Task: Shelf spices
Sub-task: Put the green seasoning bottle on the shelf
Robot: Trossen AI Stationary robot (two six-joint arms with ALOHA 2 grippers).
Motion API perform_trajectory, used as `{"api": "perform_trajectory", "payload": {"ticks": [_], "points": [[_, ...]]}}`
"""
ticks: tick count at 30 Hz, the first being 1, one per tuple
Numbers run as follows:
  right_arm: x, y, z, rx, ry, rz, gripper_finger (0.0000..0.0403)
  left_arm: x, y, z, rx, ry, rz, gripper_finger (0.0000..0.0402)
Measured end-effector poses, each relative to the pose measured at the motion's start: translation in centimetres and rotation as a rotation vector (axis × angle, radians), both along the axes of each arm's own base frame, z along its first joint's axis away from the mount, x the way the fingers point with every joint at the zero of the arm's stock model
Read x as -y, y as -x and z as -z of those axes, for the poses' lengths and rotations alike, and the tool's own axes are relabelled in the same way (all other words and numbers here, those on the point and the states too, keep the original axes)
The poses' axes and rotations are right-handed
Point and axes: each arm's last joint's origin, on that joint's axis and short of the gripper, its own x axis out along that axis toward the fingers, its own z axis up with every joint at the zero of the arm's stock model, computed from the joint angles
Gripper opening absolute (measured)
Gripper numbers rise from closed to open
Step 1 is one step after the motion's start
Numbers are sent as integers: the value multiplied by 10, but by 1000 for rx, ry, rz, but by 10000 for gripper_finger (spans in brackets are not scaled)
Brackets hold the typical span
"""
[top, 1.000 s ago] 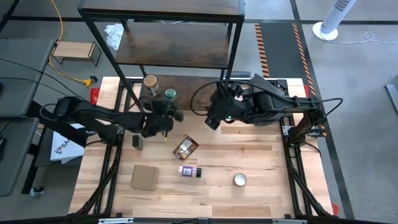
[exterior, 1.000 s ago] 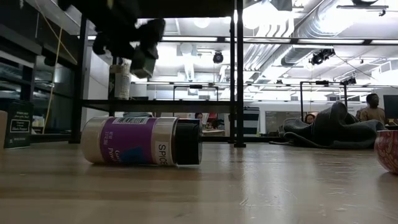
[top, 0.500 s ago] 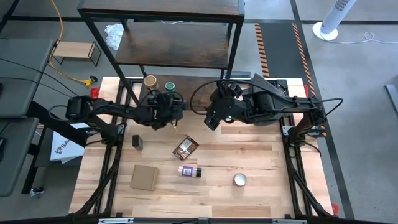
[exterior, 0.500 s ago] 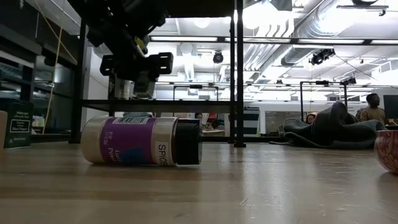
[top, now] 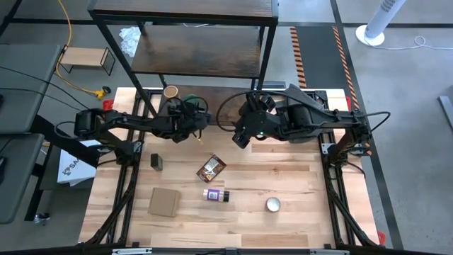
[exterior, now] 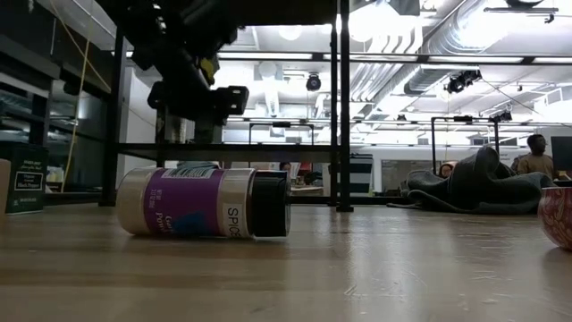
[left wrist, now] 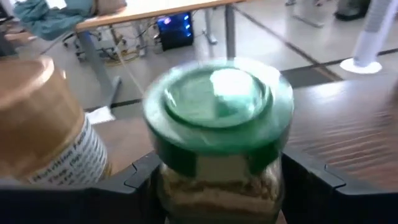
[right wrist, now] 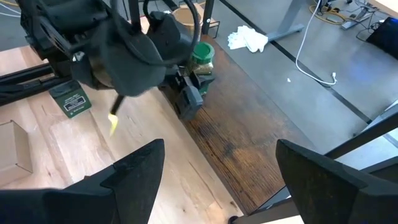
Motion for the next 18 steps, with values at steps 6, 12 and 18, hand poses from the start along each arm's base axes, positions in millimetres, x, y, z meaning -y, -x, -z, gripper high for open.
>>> {"api": "perform_trajectory", "payload": {"ticks": [6, 12, 18], "points": [[0, 0, 0, -3, 4, -4, 303, 9, 7, -25, 24, -32, 48, 233], [0, 0, 0, 3, 9, 1, 303, 10, 20, -45, -17, -88, 45, 233], [0, 0, -1, 5, 9, 1, 303, 11, 32, -66, 57, -117, 24, 233]]}}
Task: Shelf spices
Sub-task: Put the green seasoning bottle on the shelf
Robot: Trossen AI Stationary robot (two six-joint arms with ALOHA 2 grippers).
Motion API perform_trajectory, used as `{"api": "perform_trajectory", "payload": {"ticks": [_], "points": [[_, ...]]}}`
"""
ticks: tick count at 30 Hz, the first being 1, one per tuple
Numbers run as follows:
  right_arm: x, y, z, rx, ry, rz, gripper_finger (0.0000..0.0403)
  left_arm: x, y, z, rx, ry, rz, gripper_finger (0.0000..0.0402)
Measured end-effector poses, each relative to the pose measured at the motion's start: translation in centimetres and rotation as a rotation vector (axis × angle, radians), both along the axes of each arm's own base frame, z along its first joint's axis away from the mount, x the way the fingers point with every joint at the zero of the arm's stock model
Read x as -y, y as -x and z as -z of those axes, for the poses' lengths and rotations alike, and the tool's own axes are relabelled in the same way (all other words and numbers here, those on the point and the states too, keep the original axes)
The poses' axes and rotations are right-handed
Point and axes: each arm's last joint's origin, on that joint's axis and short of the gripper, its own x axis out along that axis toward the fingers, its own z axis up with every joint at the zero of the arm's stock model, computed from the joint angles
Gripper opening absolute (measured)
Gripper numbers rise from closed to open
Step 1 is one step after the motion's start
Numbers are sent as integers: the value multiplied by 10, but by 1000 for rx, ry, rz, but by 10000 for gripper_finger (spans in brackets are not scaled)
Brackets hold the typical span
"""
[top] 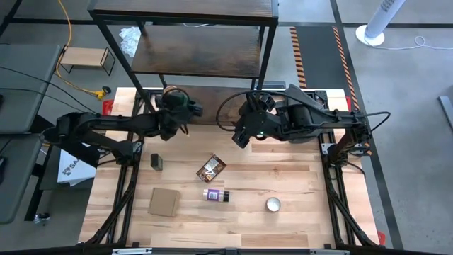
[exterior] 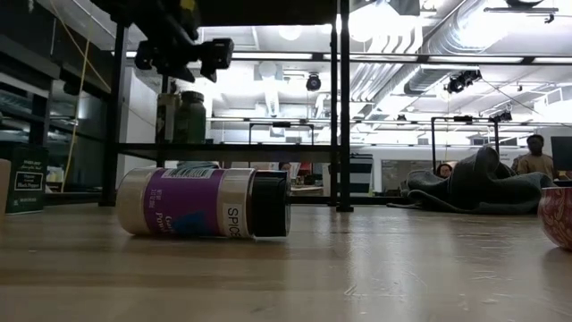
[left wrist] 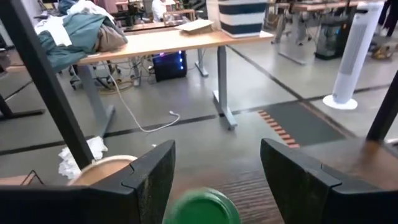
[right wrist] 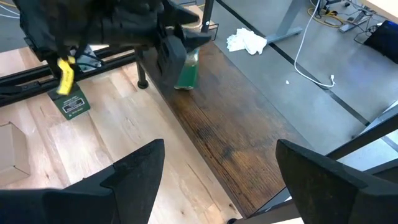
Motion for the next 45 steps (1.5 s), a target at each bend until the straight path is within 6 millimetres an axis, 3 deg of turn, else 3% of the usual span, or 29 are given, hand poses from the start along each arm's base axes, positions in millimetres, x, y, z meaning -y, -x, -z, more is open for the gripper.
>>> {"api": "perform_trajectory", "payload": {"ticks": [8, 13, 17, 20, 22, 26, 27, 30, 35, 45], "points": [[0, 0, 0, 1, 0, 1, 303, 1, 5, -10, 47, -17, -2, 233], [0, 0, 0, 3, -2, 2, 303, 2, 7, -29, 138, -60, 31, 233], [0, 0, 0, 2, 0, 1, 303, 10, 12, -51, 165, -98, 241, 230], [0, 0, 0, 1, 0, 1, 303, 25, 19, -57, 179, -73, 388, 200], [0, 0, 0, -2, 5, -3, 303, 38, 27, -51, 170, -2, 395, 157], [1, 0, 0, -4, 28, 11, 303, 61, 46, -27, 164, 176, 350, 30], [1, 0, -1, -4, 32, 15, 303, 67, 50, -21, 167, 205, 332, 16], [2, 0, -1, 0, 33, 18, 303, 80, 60, 1, 180, 234, 275, 10], [3, -1, -2, 21, 26, 25, 303, 82, 63, 32, 229, 254, 205, 1], [3, -5, -2, 41, 23, 21, 303, 69, 43, 58, 231, 256, 206, 1]]}}
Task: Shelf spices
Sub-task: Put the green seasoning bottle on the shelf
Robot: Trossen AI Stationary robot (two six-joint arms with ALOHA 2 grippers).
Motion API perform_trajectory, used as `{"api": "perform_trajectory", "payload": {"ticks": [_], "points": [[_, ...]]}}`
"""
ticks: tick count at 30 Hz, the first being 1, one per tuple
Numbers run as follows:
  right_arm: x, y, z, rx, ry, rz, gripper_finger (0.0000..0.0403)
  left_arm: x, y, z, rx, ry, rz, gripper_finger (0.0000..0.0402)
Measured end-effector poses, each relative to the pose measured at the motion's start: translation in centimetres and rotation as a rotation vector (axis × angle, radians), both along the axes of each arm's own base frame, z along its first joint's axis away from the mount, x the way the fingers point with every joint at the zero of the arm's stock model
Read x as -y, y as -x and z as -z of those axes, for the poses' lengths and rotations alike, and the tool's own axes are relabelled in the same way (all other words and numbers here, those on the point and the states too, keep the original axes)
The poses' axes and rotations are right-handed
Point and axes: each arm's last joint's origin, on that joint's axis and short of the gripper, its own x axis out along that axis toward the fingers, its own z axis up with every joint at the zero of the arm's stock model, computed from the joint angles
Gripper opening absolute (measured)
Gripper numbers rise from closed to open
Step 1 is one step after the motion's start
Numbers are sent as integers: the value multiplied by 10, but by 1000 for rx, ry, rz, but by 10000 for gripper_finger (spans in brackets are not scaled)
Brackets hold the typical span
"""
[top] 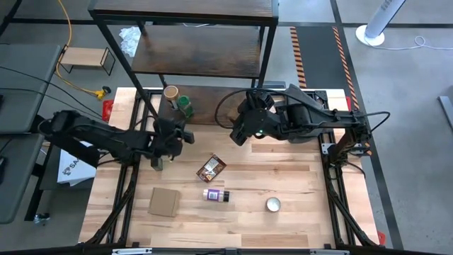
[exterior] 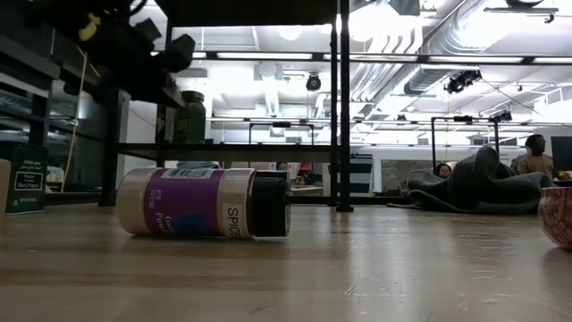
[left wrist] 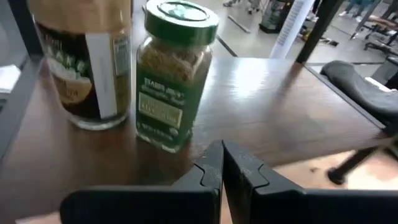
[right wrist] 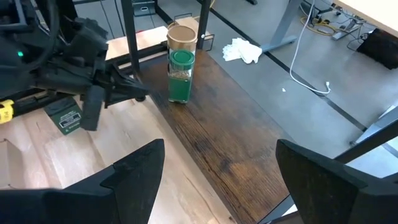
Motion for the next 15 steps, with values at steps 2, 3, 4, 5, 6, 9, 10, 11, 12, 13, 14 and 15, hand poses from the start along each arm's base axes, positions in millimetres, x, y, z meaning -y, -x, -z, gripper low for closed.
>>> {"api": "perform_trajectory", "payload": {"ticks": [2, 3, 4, 5, 6, 9, 10, 11, 12, 13, 14, 15], "points": [[0, 0, 0, 0, 0, 1, 303, -5, -3, 0, -14, -14, -13, 0], [0, 0, 0, 1, 1, 2, 303, -7, -4, 0, -20, -19, -19, 0], [0, 0, 0, 1, 1, 2, 303, -10, -5, 0, -21, -25, -29, 0], [0, 0, 0, 0, 2, 2, 303, -13, -7, -1, -20, -31, -37, 0], [0, 0, 0, 0, 2, 3, 303, -16, -7, -1, -28, -38, -40, 0], [0, 0, 0, 1, 1, 2, 303, -23, -9, -3, -67, -54, -38, 0], [0, 0, 0, 1, 0, 3, 303, -25, -9, -3, -84, -59, -37, 0], [0, 0, 0, 3, -3, 4, 303, -26, -9, -3, -99, -64, -36, 0], [0, 0, 0, 5, -7, 5, 303, -28, -9, -3, -106, -68, -38, 0], [0, 0, 0, 7, -10, 7, 303, -29, -9, -4, -105, -70, -41, 0], [0, 0, 0, 9, -12, 9, 303, -31, -9, -4, -105, -69, -40, 0], [0, 0, 0, 9, -12, 9, 303, -33, -10, -4, -109, -68, -41, 0]]}}
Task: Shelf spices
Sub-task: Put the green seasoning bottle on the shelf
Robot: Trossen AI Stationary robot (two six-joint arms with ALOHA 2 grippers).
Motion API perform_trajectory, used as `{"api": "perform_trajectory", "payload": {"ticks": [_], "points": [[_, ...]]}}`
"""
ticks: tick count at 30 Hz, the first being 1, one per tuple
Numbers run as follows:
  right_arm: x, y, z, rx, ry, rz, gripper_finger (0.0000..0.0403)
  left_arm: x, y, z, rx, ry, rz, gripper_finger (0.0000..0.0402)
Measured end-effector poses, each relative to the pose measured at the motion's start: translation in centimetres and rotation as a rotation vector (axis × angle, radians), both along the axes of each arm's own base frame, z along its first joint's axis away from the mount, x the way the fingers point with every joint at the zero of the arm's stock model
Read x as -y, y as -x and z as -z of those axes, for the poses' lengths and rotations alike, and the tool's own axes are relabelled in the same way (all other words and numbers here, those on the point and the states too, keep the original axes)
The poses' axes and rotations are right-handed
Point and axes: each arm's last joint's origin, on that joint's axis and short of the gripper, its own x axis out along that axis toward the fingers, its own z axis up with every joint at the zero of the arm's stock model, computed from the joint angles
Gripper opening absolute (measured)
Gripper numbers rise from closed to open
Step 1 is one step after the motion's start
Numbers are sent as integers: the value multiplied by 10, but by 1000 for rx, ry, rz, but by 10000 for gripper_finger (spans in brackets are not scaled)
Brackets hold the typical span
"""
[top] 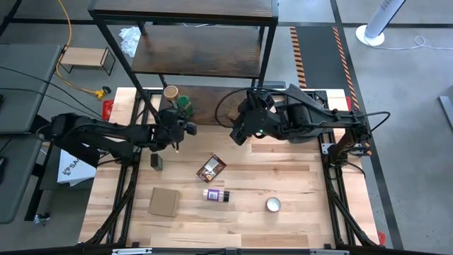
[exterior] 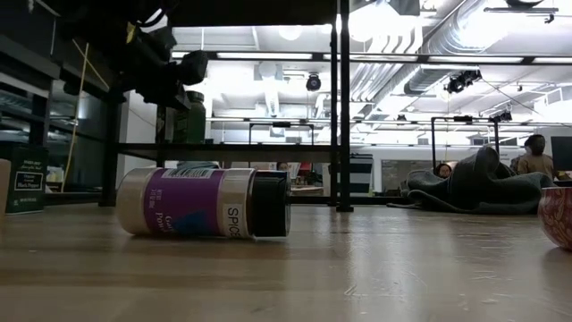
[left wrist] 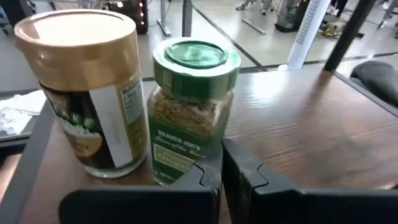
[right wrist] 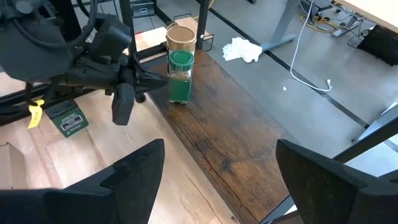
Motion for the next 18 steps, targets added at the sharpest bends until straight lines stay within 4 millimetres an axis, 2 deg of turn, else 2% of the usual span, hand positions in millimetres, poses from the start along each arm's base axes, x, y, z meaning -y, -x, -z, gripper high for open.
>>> {"api": "perform_trajectory", "payload": {"ticks": [9, 18], "points": [[0, 0, 0, -2, 1, -1, 303, -14, -2, -5, 10, -19, -29, 0], [0, 0, 0, -4, 2, -2, 303, -16, -12, -19, 93, -40, 102, 0]]}}
